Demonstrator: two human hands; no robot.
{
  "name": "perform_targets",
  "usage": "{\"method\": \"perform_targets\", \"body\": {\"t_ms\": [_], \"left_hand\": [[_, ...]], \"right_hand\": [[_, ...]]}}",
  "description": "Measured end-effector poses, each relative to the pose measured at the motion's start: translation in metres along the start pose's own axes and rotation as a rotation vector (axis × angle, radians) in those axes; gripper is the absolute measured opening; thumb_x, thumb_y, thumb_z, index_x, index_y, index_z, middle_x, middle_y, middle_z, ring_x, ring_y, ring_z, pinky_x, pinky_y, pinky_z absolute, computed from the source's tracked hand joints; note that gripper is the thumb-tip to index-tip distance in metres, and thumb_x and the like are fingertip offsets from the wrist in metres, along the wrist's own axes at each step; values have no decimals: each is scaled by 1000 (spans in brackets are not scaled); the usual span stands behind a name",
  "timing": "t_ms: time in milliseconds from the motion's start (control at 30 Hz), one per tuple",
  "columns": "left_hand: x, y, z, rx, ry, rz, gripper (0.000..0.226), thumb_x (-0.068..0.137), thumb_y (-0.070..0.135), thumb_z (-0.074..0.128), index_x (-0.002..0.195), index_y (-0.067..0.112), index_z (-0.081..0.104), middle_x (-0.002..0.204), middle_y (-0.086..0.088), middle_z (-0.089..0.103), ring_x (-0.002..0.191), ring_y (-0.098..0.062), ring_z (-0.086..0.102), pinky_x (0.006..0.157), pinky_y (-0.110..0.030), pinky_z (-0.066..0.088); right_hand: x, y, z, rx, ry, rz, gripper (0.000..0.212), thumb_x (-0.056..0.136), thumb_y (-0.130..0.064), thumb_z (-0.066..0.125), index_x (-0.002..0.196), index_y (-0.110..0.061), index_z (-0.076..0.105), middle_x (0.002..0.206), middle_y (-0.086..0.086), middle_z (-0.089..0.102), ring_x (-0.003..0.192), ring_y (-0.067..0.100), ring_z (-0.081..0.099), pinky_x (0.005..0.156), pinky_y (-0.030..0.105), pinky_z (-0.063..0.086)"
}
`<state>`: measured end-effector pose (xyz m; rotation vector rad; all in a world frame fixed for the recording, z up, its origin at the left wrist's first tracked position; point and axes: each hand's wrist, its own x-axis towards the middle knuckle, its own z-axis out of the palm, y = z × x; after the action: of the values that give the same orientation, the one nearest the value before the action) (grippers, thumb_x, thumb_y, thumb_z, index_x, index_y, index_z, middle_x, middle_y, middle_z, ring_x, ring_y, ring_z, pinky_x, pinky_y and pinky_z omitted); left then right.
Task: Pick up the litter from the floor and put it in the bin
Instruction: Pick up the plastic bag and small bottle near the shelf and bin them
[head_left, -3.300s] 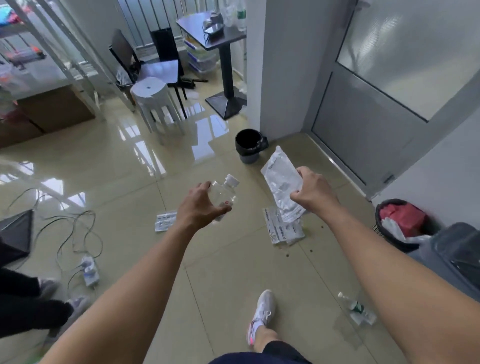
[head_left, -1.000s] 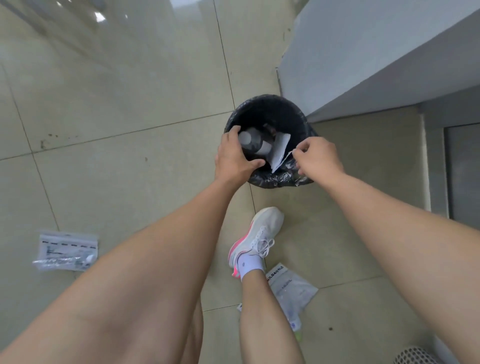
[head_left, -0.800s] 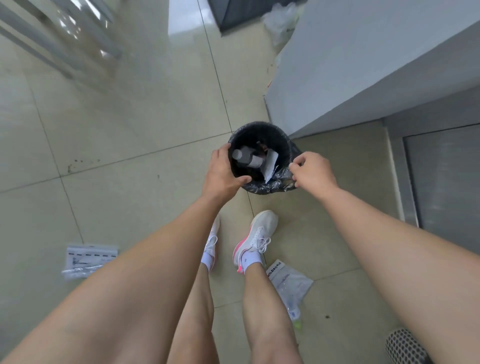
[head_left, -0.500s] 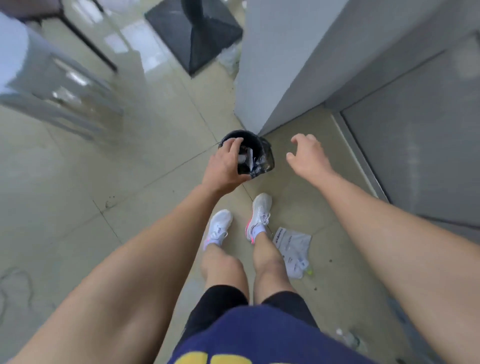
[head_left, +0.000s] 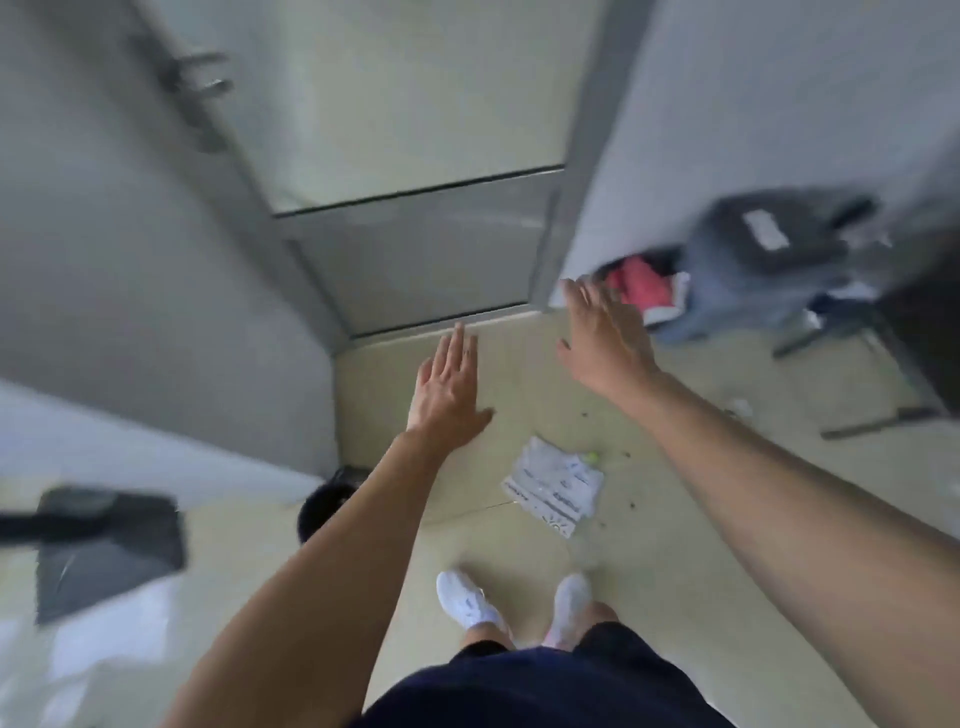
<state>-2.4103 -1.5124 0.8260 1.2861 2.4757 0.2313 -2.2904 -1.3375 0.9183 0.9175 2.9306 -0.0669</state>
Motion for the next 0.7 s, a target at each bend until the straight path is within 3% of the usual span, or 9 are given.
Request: {"method": "perform_targets", "body": {"t_ms": [133, 400, 700], "left_hand": [[44, 153, 12, 72, -38, 294, 108, 91, 51, 63, 164, 9, -5, 172, -10, -12, 160, -25, -7, 128, -44, 10], [27, 457, 96, 230, -129, 783, 101, 93, 49, 58, 163, 5, 0, 172, -15, -4, 160, -29, 4, 127, -44, 18], [-11, 721, 176, 313, -224, 1016, 100, 94, 48, 58, 164, 8, -2, 172, -12, -10, 160, -28, 3, 126, -44, 21]], "right_hand": [[-78, 141, -22, 49, 64, 341, 68, 82, -24, 67, 145, -10, 46, 137, 10, 53, 129, 32, 49, 89, 47, 50], [-302, 370, -14, 104, 57, 886, 74, 90, -33, 63, 155, -14, 32, 155, 7, 38, 140, 28, 39, 104, 46, 43], [-514, 560, 13, 194, 38, 1266, 70, 91, -32, 61, 152, -13, 32, 153, 8, 39, 139, 29, 40, 102, 44, 42]]}}
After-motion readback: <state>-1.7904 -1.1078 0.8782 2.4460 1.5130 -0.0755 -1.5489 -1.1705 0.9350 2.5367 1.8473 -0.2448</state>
